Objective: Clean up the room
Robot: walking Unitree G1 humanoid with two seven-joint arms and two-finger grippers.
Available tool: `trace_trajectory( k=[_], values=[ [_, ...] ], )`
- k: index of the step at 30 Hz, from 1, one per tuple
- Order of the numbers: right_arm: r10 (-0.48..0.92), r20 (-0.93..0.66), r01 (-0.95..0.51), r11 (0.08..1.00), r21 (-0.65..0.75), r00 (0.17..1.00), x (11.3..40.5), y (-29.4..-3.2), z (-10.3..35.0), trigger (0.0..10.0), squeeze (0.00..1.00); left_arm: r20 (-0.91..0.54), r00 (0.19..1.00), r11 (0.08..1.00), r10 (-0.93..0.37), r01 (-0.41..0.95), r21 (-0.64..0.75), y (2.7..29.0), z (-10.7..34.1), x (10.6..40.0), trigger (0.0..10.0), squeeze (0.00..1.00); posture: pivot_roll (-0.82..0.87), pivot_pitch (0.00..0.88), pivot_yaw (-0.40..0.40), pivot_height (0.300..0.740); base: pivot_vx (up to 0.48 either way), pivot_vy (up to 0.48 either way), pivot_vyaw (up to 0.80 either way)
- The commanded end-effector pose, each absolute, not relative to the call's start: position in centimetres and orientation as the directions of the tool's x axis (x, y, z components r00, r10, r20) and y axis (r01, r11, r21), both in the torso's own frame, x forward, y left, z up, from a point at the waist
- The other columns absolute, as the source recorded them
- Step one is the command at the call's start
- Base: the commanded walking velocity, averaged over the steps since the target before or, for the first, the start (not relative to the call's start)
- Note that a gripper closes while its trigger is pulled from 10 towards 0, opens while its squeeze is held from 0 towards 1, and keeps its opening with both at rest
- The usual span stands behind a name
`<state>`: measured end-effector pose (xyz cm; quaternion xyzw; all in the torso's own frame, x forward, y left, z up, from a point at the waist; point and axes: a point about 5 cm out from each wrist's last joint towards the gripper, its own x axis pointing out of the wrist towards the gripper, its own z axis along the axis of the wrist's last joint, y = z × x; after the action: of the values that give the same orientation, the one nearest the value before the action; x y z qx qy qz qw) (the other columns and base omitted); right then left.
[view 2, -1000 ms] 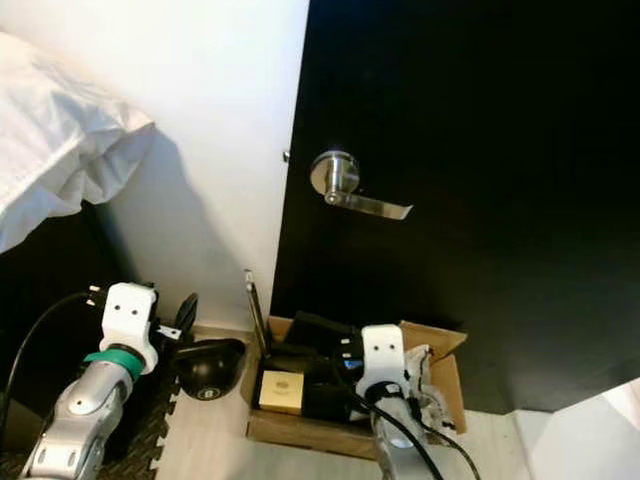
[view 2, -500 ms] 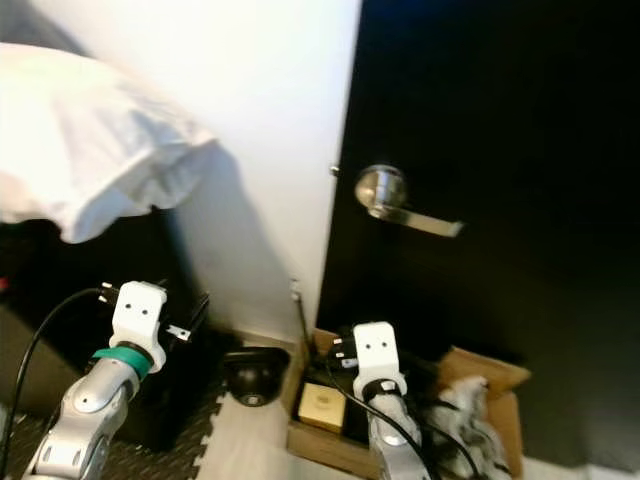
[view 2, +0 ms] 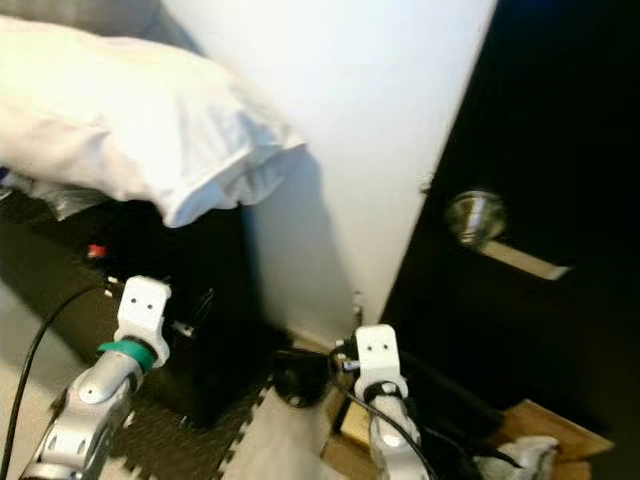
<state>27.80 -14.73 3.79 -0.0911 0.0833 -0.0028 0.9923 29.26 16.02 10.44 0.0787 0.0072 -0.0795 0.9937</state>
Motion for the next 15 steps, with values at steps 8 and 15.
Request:
trace_trajectory(
  k=[8,15],
  values=[
    [-0.059,-0.158,0.015,0.963,-0.269,0.986,27.69,-15.21,3.56,10.0,0.00,-0.068,0.985,0.971,-0.156,0.165,0.172,16.37,9.60,28.74,10.0,0.00,0.12,0.000,0.045,0.740,0.000,0.000,0.80],
    [-0.041,-0.154,-0.001,0.965,-0.260,0.987,27.67,-15.16,3.73,10.0,0.00,-0.071,0.985,0.971,-0.159,0.169,0.168,16.19,9.50,28.67,10.0,0.00,0.12,0.000,0.046,0.740,0.000,0.000,0.80]
  ],
)
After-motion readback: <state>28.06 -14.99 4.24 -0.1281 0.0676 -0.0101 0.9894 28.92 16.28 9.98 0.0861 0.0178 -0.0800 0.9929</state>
